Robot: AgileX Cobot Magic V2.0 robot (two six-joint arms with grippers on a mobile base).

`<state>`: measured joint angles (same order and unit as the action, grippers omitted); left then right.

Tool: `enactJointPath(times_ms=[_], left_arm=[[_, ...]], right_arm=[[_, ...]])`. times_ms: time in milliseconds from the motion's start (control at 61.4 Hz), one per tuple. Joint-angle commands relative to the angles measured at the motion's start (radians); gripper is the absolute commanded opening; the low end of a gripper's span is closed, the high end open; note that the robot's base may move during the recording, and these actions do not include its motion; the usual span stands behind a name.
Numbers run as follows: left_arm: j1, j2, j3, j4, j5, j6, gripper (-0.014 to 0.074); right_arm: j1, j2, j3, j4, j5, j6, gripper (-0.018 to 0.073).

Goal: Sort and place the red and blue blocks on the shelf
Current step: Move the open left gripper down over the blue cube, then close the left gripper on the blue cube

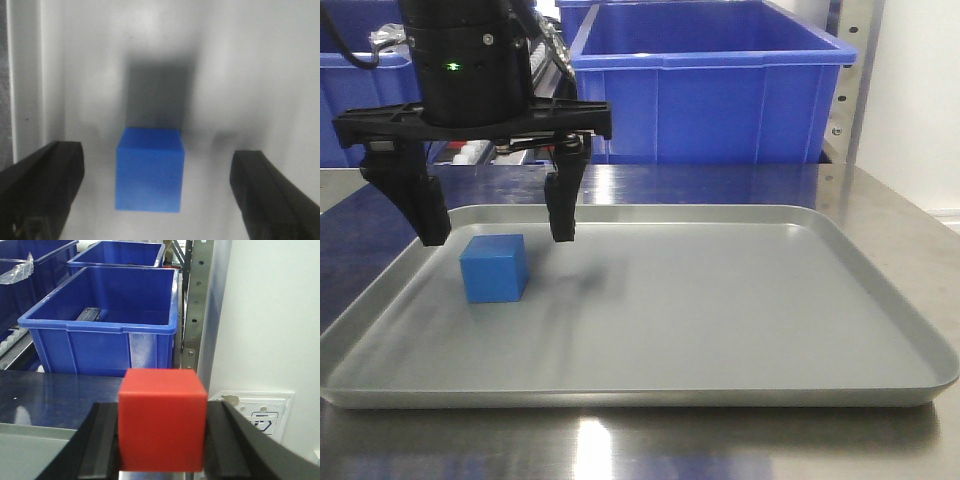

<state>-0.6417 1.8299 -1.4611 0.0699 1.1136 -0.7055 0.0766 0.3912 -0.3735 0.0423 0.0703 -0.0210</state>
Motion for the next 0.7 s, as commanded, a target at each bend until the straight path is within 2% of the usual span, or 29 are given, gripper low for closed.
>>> enactJointPath(times_ms=[0, 277, 684], left_arm=[[-0.006, -0.035, -0.022, 0.001, -0.015, -0.01, 0.0619], [-0.006, -0.031, -0.013, 0.054, -0.015, -0.01, 0.0619], [-0.008, -0.033, 0.045, 0.017, -0.035, -0.01, 0.0619]], right_arm=[[-0.006, 0.004, -0.029, 0.002, -0.088, -0.009, 0.0068], [-0.006, 0.004, -0.029, 0.002, -0.088, -0.009, 0.0068], [-0.006, 0.004, -0.029, 0.002, -0.088, -0.009, 0.0068]])
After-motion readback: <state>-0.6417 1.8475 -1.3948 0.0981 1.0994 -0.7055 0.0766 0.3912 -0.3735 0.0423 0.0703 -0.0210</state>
